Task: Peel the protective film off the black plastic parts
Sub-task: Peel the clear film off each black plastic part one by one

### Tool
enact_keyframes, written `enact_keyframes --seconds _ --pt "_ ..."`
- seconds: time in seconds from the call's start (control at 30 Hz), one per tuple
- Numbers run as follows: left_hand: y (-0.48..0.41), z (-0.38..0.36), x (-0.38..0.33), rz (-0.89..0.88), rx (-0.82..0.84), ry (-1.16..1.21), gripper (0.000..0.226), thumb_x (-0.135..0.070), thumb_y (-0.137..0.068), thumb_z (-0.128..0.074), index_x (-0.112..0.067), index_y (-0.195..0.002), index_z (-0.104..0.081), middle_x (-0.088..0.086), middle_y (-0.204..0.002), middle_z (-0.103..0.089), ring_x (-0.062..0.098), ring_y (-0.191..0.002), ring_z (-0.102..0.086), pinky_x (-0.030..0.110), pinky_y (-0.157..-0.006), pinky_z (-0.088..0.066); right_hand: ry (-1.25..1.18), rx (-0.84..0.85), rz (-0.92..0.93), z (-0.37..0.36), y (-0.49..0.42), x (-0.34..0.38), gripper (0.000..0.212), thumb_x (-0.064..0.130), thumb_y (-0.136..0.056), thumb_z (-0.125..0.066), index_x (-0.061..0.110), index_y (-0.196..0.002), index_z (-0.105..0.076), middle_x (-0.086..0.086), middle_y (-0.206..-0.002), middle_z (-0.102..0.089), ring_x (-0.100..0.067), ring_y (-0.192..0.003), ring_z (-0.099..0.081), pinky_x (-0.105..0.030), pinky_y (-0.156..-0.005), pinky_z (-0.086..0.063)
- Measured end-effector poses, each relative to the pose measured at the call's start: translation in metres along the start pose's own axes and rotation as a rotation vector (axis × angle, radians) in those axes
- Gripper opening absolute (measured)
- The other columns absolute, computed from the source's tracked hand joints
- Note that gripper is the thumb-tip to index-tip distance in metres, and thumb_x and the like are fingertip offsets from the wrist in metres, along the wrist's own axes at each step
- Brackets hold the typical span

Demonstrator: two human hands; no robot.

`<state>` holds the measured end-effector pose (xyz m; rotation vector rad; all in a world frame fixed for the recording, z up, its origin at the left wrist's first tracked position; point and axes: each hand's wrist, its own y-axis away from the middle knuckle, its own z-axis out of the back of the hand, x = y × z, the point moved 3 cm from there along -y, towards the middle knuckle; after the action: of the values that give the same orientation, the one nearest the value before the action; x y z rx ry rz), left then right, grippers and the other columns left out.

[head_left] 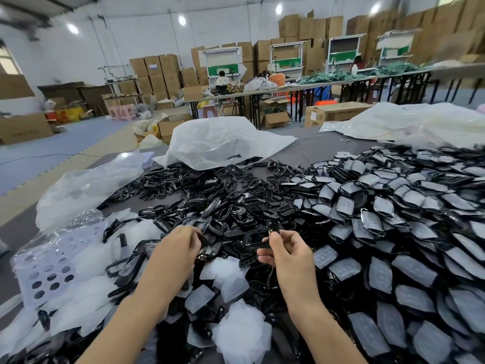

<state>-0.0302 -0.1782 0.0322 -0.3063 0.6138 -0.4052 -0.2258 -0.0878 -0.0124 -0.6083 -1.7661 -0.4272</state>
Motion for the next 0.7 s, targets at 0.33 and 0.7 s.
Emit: enact_keyframes --seconds 0.33,0.7 --pt "0.053 -0.020 -0.033 0.225 -0.104 0.726 0.023 -0.015 -0.098 -0.056 -0.032 -0.094 -0.073 0.003 -0.072 -0.071 0.007 -0.059 -0.061 0.015 -0.055 -0.050 -0.201 0.150 -0.156 -0.023 0.014 0.002 0.003 0.005 -0.093 -0.064 0.002 -0.093 -0.065 -0.012 -0.087 -0.075 -0.024 -0.079 -0.076 -0.022 -0.066 -0.059" --pt "0.063 -0.024 -0.038 -0.097 -0.046 0.381 0.030 -0.026 -0.090 -0.058 -0.051 -0.105 -0.049 -0.016 -0.077 -0.059 0.007 -0.062 -0.056 0.009 -0.053 -0.039 -0.471 0.182 -0.326 -0.028 0.018 0.005 0.005 0.001 -0.094 -0.061 0.002 -0.090 -0.062 -0.012 -0.081 -0.075 -0.017 -0.074 -0.074 -0.020 -0.063 -0.058"
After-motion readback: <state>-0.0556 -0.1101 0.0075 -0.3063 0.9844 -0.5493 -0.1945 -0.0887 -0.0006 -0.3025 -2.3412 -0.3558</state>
